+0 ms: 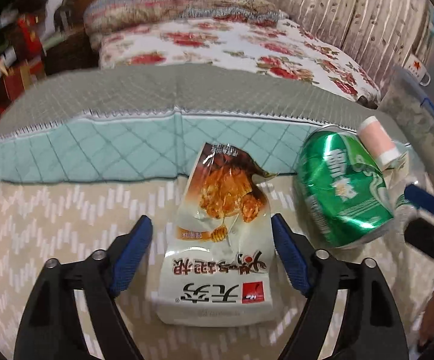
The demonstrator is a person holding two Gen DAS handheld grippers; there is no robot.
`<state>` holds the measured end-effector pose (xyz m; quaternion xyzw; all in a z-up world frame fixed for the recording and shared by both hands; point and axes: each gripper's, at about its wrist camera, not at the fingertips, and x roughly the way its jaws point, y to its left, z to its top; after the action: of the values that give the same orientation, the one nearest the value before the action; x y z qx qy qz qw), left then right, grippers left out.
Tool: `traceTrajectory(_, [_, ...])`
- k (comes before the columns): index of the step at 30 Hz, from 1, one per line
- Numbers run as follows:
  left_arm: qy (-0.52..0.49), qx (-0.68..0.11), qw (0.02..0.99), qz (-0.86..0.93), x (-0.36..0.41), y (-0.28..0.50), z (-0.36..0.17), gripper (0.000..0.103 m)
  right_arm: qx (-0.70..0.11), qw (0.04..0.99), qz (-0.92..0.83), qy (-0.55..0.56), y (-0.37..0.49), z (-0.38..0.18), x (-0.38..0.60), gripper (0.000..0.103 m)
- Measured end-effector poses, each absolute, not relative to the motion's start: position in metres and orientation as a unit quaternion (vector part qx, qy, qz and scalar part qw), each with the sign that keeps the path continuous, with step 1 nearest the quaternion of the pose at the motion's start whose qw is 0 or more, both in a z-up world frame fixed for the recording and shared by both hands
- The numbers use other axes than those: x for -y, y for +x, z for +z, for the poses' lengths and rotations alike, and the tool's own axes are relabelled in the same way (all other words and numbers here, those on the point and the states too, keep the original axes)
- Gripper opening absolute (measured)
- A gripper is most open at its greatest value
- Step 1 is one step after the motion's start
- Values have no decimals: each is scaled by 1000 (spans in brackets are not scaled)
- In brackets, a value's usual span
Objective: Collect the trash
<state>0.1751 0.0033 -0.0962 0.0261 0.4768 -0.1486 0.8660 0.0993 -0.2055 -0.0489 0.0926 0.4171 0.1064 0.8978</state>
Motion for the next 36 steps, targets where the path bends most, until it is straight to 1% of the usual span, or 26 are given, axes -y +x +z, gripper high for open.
traceTrajectory(1, [39, -468, 871, -146, -1, 173, -97, 64, -422, 897, 101, 85, 106, -51, 205, 85])
traceTrajectory(8, [39, -447, 879, -163, -1, 167, -94, 61, -445, 890, 83, 61, 132, -64, 197, 86])
traceTrajectory(13, [8, -442, 877, -188, -8, 167, -89, 61, -463, 881, 75, 58, 142, -74, 192, 90])
traceTrajectory(18, [-36, -452, 865, -214, -17, 172, -89, 61, -500, 861, 65, 66, 156, -90, 193, 90])
traceTrajectory(20, [-47, -454, 863, -218, -19, 173, -89, 61, -502, 859, 62, 80, 158, -92, 194, 80])
traceTrajectory(23, [-59, -457, 861, -215, -23, 177, -91, 61, -488, 862, 79, 113, 153, -88, 198, 76])
traceTrajectory(24, [-66, -458, 860, -218, -25, 177, -91, 61, -478, 866, 84, 122, 149, -84, 197, 60])
traceTrajectory(25, [-70, -457, 859, -220, -26, 176, -91, 61, -465, 873, 84, 117, 144, -77, 196, 53])
traceTrajectory(32, [-87, -443, 852, -266, -21, 168, -82, 61, -416, 879, 132, 193, 89, -38, 209, 44])
traceTrajectory(33, [-88, -442, 849, -274, -18, 165, -79, 61, -408, 880, 137, 200, 76, -34, 212, 41])
traceTrajectory(35, [-90, -444, 843, -289, -12, 158, -74, 61, -398, 881, 141, 212, 52, -29, 222, 30])
traceTrajectory(36, [-89, -444, 841, -296, -8, 154, -71, 61, -398, 879, 144, 219, 41, -30, 228, 7])
